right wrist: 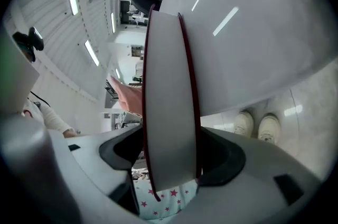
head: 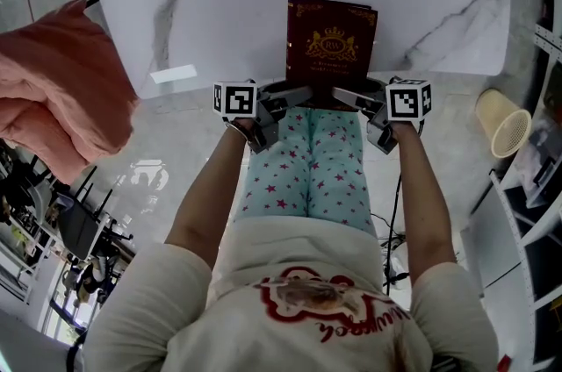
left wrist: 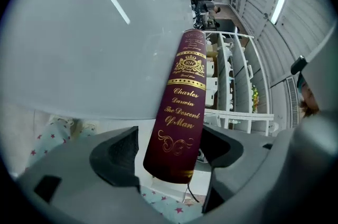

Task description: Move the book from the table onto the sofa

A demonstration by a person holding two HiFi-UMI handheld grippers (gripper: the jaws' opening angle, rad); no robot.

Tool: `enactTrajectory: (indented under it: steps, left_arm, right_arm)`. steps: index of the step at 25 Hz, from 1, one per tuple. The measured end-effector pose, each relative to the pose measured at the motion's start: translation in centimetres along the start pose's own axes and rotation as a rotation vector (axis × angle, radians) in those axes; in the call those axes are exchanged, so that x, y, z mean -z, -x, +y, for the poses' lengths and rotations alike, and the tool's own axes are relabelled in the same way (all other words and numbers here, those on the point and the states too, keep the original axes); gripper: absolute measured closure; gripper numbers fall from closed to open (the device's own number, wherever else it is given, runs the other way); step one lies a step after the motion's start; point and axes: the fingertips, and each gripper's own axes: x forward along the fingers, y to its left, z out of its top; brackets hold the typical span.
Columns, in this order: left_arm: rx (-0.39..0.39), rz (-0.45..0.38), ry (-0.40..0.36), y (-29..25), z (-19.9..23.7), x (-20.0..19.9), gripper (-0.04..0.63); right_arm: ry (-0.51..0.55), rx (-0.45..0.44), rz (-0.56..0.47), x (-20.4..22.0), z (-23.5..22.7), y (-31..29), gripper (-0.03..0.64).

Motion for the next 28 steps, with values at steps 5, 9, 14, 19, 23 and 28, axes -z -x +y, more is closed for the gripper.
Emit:
enactTrajectory:
  steps: [5,9,14,19,23,28]
  left_arm:
    - [0.069,0.033,-0.042,-0.7,-0.1,-0.1,0.252]
    - [0.13,0.038,-0.078,-1.4,-0.6,0.0,0.252]
    - [0.246,0.02,-0.099,-1.7,-2.2,0.0,0.347]
    - [0.291,0.016,-0.106,-0.6,-2.9,1.4,0.359]
    - [0.285,0.007,-0.108,0.6,-4.2,2.3,0.36]
    - [0.308,0.03,-0.162,1.8,-9.1,2.2,0.362]
  right_arm:
    - [0.008,-0.093,0.034,0.3,0.6,-1.1,0.299]
    - [0.071,-0.133,0.017,0.2,1.4,-1.8,0.328]
    - [0.062,-0.193,-0.002,0.2,2.0,-1.8,0.359]
    - [0.086,-0.247,-0.044,1.2,3.8,-1.7,0.388]
    - [0.088,-0.26,-0.049,2.1,5.6,-1.7,0.388]
    - [0.123,-0.301,-0.082,1.0,10.3,0.2,0.393]
